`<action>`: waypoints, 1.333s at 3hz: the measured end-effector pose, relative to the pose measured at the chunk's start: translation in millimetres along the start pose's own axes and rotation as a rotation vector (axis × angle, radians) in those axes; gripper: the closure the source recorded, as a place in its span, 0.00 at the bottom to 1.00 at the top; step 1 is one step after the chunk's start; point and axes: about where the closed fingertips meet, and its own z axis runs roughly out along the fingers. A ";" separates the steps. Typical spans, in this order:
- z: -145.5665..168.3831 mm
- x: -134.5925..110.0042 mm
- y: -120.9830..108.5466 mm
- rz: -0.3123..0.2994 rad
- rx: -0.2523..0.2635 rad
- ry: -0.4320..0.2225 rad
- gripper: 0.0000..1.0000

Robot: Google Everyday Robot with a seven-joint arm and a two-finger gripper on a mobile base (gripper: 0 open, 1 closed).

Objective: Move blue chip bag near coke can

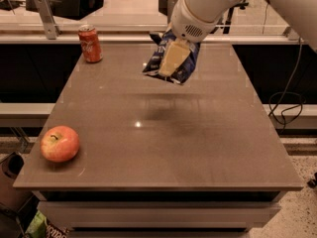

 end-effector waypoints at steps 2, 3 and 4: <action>39.4 -42.4 -43.3 -0.060 0.051 -0.129 1.00; 61.1 -60.7 -62.0 -0.072 0.098 -0.175 1.00; 61.3 -60.8 -62.0 -0.072 0.098 -0.175 1.00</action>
Offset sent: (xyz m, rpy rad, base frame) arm 0.0909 0.0796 -0.0007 0.1509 -0.1516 0.1121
